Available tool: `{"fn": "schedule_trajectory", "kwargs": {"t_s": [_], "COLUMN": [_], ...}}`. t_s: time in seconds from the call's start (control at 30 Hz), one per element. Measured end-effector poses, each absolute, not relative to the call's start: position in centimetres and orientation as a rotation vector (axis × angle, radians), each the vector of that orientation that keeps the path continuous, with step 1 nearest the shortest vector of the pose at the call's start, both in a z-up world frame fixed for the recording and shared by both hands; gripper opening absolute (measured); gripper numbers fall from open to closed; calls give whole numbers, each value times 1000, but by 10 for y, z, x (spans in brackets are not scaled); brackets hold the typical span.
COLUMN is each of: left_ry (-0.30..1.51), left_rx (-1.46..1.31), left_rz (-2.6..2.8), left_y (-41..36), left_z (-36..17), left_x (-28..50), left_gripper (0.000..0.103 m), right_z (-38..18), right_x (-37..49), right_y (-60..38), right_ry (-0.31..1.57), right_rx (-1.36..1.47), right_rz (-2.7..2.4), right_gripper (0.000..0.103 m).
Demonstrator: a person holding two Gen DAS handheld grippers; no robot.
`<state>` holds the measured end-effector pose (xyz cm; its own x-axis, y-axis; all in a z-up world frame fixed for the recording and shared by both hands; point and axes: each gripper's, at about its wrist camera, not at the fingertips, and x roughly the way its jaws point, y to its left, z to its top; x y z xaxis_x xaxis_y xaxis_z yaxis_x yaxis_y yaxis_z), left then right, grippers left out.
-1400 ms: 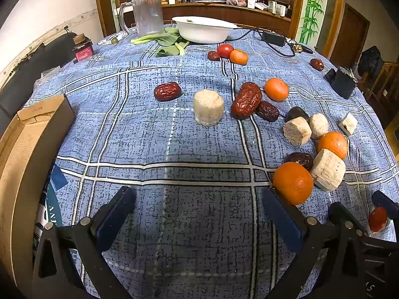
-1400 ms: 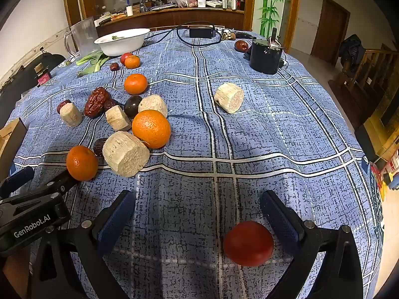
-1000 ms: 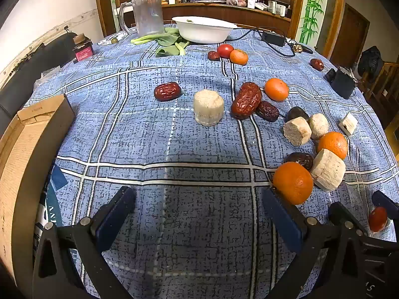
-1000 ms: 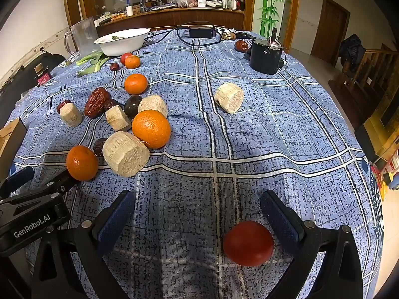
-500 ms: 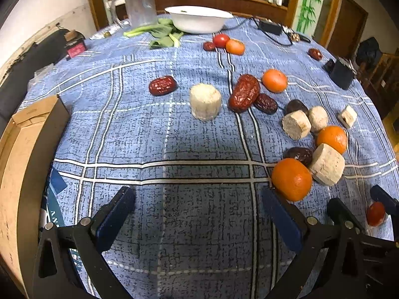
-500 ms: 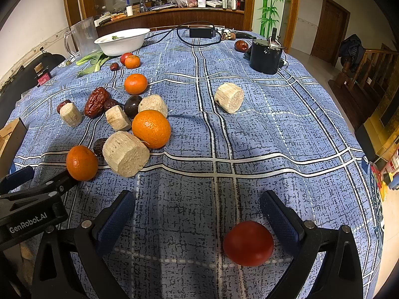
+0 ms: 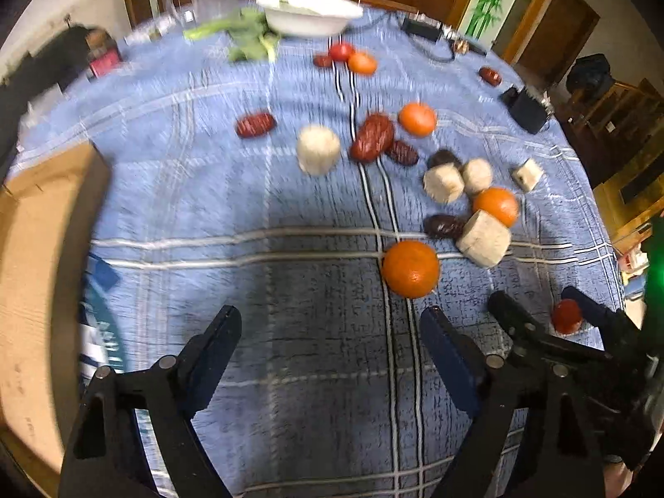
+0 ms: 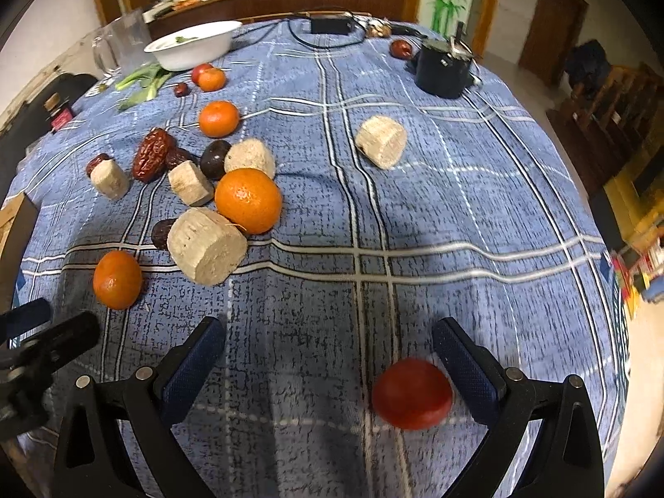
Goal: Organize fruits
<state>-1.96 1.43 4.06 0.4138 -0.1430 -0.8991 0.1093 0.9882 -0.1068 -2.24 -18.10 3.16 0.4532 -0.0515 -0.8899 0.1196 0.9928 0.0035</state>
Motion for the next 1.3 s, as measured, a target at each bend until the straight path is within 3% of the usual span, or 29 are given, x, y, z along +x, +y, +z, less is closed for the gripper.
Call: {"fn": "schedule_trajectory", "kwargs": {"t_s": [0.47,0.63,1.3], "left_ry": [861,849,789], "left_rx": [131,141,152], "left_rz": [-143,-125,-125], "left_y": [13,18,17], "left_z": [125,137,160], "left_x": [-58,-62,-78], "left_gripper": [87,75,75], "right_z": [112,120,134], "right_x": [-72,-80,-79], "right_y": [-184,-192,-166], "right_ry": [845,845,852], "right_rx": [151,222,175], "right_rz": [-233,-239,-170], "right_gripper": [102,102,102]}}
